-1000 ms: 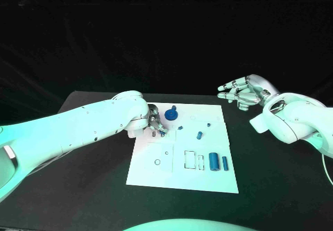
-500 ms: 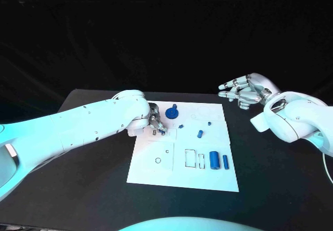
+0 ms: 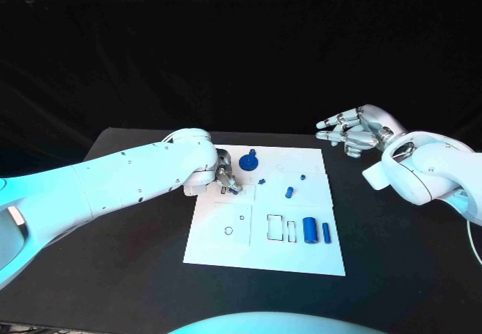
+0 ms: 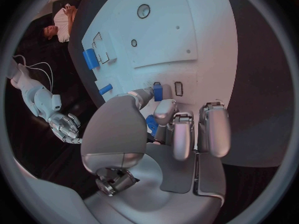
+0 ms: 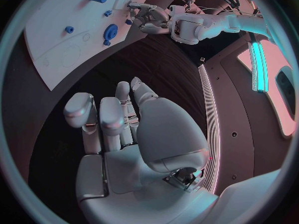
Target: Assemble the parts on the task board
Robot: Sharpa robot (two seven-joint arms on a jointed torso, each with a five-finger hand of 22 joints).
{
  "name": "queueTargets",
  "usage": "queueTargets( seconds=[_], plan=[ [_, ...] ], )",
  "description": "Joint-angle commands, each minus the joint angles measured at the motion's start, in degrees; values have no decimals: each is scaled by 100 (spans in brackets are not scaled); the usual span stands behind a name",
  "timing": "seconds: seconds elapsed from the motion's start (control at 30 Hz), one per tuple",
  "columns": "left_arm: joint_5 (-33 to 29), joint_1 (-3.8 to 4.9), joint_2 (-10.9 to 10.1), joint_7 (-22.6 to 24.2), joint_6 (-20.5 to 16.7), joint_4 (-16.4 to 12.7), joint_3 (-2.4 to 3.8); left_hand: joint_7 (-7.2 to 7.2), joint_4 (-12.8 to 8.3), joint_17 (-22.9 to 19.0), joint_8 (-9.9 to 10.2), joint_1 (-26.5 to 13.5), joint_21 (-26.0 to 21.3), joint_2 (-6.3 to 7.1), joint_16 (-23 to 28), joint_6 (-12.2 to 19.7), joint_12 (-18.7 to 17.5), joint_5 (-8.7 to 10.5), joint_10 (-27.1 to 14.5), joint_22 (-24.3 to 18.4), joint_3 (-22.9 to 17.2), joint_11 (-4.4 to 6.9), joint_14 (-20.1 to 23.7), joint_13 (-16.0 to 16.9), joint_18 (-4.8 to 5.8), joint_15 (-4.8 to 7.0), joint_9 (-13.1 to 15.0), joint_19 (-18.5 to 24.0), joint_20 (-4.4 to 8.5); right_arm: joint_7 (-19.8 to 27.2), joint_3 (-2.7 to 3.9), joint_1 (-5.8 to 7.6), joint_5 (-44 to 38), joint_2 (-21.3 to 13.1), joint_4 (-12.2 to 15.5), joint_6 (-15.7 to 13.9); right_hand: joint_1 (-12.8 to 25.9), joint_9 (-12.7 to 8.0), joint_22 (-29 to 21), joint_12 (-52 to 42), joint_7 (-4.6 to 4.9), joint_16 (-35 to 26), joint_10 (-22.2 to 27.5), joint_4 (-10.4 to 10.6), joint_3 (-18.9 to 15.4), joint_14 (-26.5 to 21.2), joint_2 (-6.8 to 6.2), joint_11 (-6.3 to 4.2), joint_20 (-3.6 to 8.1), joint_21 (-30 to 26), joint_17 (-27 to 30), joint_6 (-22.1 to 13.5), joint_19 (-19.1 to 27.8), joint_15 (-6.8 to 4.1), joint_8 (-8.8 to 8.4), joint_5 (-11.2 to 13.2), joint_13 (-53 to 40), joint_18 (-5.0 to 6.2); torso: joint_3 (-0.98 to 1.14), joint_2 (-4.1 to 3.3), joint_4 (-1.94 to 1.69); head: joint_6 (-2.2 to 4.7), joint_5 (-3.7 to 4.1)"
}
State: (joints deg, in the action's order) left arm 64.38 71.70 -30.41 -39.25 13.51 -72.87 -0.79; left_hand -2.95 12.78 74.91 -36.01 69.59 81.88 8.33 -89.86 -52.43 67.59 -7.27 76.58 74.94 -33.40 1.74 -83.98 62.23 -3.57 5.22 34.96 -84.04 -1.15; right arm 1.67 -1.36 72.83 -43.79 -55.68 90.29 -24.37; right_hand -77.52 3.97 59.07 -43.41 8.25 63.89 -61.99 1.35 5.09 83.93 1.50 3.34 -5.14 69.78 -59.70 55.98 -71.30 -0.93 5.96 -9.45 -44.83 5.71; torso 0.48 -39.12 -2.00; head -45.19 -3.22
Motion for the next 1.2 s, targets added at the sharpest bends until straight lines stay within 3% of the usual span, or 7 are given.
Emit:
queueTargets(
  seconds=[0.03,0.23,0.47,1.2],
  plan=[
    [30,-23,-1,-66,264,8,-14,43,-913,1509,-7,2,24,-54,-14,-11,-37,-16,21,544,-893,-4,-602,-8,97,-23,-1,-133,-8,58,1,-5,-18,2,9,81,10,-3,-16,22,37,-20,34,14,12,-16,-9,6,-1,-40,3,7,29,-8,29,-30,13,118,1,1,-9,-10,4],
    [23,-23,0,-65,263,8,-14,42,-917,1509,1,-22,29,-70,-14,-23,-34,-15,28,551,-899,-5,-602,-5,99,-25,-12,-136,-9,66,1,-6,-19,0,12,75,7,-3,-18,21,35,-21,32,14,17,-16,-5,5,-2,-43,2,6,28,-8,30,-48,17,118,1,-1,6,-13,-7],
    [14,-22,21,-63,228,16,-13,44,-918,1509,14,-80,31,-102,-14,-49,-29,-13,42,558,-907,-5,-602,0,100,-27,-30,-136,-10,66,1,-6,-19,3,8,75,5,-3,-20,25,35,-21,34,14,21,-15,-4,5,-2,-45,0,4,27,-8,31,-62,24,118,2,-2,-5,-16,10],
    [-75,-22,216,-81,443,320,-27,93,-766,1509,59,-668,60,-382,-14,-254,88,-2,135,622,-870,28,-602,128,111,-4,-135,-159,4,52,1,-7,-18,21,0,105,7,-3,-32,27,36,-33,36,15,25,-17,-5,5,-3,-55,10,3,32,-8,33,-86,33,120,3,0,-2,-29,24]
  ],
)
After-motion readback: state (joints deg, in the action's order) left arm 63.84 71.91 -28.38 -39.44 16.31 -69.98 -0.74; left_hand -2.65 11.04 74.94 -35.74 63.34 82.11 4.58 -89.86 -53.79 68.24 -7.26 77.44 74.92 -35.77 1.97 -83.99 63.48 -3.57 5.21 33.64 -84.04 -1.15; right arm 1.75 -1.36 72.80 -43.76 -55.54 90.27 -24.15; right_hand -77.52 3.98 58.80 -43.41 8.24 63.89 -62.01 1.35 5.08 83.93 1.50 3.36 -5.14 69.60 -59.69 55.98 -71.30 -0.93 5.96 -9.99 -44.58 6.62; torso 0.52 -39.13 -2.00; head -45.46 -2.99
